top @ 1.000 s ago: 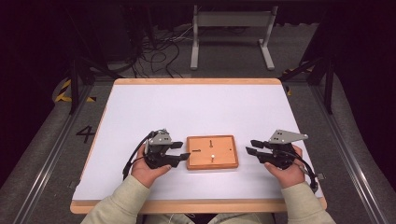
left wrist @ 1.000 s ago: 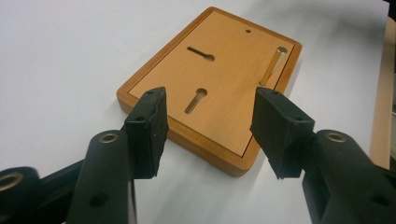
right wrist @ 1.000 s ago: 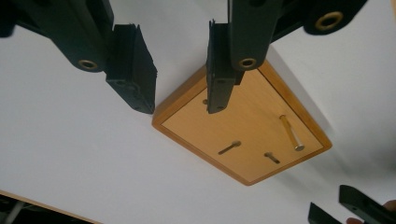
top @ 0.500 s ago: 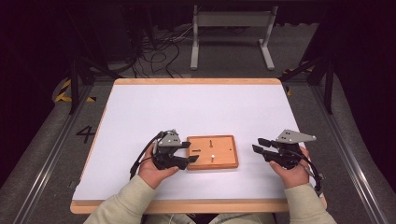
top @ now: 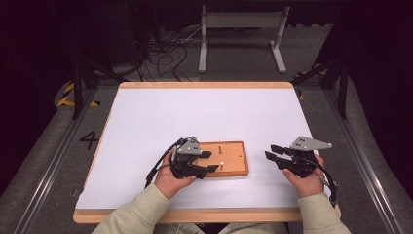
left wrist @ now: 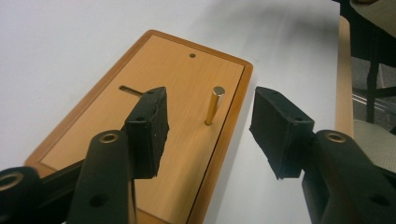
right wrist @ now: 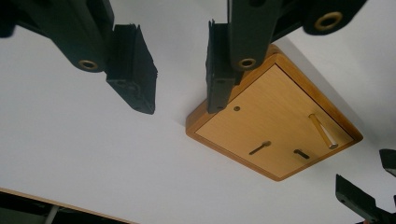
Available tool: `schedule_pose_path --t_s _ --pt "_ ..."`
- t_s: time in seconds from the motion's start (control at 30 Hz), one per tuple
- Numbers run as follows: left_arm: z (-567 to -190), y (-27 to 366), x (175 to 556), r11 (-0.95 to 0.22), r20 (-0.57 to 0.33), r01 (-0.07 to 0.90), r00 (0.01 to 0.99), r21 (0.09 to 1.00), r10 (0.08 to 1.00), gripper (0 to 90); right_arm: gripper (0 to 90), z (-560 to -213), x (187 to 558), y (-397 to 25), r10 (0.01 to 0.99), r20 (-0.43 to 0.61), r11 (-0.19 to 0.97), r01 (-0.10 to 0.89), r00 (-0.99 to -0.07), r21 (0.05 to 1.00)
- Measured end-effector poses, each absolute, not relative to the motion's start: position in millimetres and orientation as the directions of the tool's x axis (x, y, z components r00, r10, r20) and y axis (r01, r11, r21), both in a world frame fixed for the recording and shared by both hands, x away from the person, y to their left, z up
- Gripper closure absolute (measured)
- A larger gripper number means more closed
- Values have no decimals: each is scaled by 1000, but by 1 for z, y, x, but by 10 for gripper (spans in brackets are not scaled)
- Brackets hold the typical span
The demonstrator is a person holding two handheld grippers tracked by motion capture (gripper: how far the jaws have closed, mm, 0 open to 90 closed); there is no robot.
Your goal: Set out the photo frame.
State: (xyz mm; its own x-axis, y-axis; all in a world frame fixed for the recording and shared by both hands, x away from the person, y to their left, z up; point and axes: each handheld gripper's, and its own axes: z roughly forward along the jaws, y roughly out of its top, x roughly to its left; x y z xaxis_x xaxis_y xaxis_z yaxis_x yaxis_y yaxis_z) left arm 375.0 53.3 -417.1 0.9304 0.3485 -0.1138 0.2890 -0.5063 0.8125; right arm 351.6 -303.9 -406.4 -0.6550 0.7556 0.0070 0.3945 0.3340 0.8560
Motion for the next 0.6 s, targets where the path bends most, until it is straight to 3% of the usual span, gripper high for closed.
schedule_pose_path --t_s 0.33,0.6 --pt "-431 30 379 -533 -99 270 940 802 327 550 640 -407 352 -303 755 4 338 395 -655 854" --pt "-439 14 383 -571 -97 259 949 779 299 700 639 -407 352 -304 754 7 338 396 -657 854"
